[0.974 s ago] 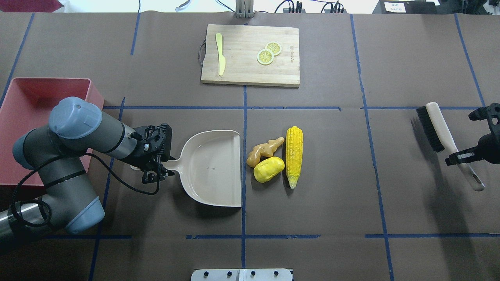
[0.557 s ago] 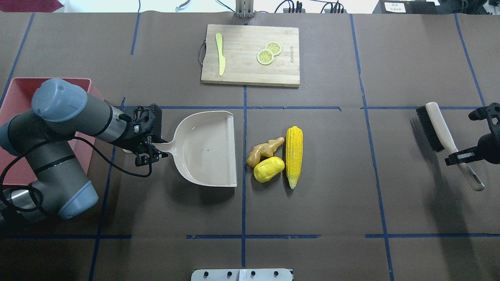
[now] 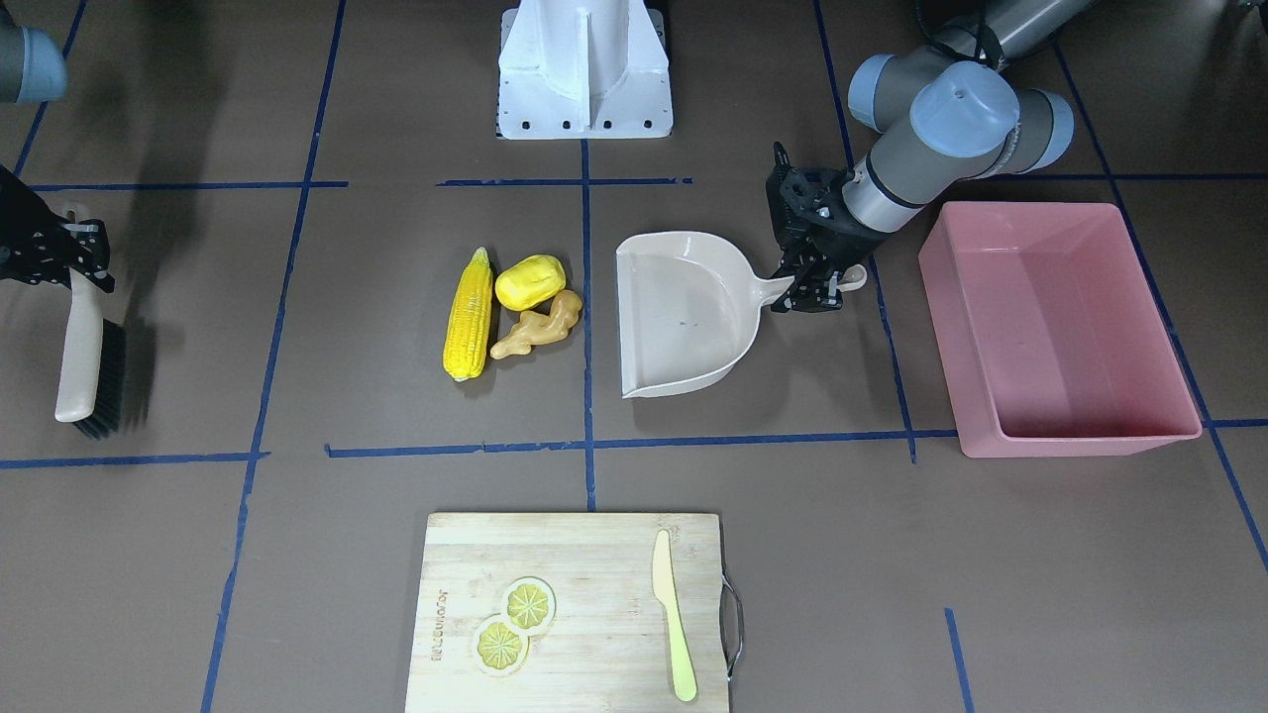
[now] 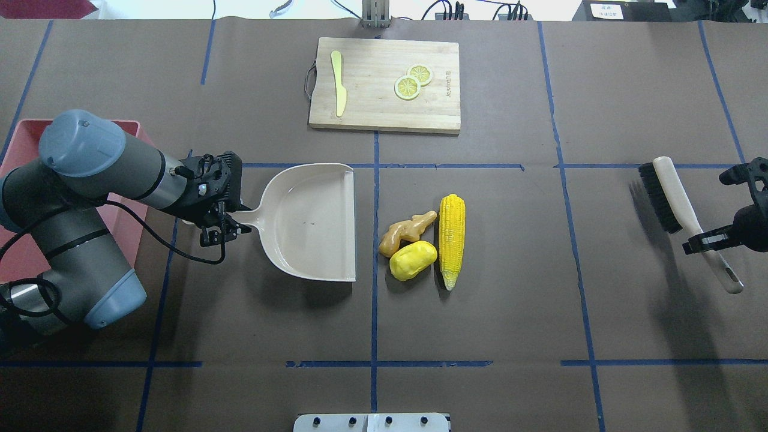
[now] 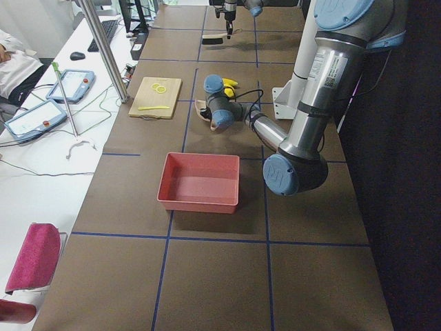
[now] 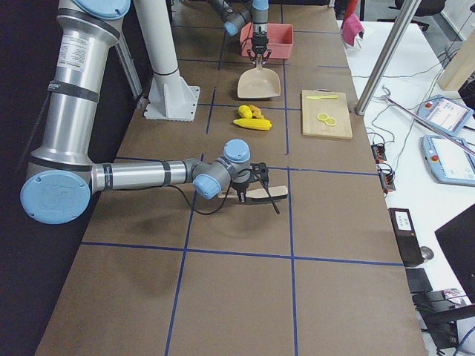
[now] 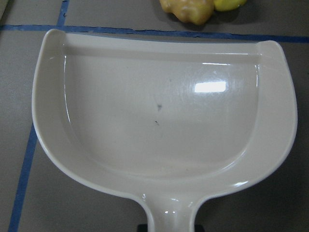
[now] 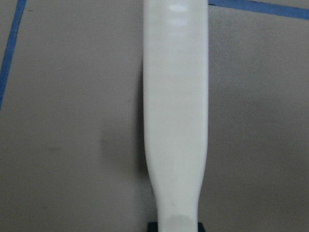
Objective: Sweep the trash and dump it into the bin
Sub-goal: 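Grasp the beige dustpan handle with the left gripper and pull it closer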
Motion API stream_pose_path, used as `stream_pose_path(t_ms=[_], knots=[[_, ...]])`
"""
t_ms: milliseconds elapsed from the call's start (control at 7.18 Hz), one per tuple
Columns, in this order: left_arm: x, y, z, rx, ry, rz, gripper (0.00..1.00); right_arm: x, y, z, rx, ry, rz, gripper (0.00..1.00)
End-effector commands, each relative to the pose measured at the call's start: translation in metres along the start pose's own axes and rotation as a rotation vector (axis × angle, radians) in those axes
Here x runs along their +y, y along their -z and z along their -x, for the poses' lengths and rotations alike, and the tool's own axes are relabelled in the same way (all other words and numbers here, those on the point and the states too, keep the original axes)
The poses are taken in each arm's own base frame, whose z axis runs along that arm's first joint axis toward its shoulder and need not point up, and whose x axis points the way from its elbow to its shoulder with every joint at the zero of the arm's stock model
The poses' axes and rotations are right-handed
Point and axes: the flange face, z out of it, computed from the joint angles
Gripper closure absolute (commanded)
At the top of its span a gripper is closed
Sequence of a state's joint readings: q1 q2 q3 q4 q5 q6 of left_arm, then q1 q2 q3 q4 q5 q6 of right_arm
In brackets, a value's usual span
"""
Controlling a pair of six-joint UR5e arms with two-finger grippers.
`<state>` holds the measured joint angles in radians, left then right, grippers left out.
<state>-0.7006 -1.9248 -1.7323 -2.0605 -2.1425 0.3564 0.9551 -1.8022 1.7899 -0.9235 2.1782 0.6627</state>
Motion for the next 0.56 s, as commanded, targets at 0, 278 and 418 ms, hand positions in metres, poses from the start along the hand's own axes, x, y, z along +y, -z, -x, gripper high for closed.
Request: stream_pose_path(t_ms=[0, 278, 418], knots=[[-0.033, -0.001, 0.008, 0.027, 0.031, 0.053, 0.99, 0.000, 0.001, 0.001, -0.003, -0.005, -0.001, 1.00], [-0.032, -0.004, 0.008, 0.029, 0.040, 0.064, 0.99, -0.003, 0.012, 0.018, -0.023, -0.084, -0.016, 1.00], [-0.033, -0.011, 0.001, 0.040, 0.034, 0.068, 0.99, 0.003, 0.011, 0.049, -0.053, -0.126, 0.003, 1.00]])
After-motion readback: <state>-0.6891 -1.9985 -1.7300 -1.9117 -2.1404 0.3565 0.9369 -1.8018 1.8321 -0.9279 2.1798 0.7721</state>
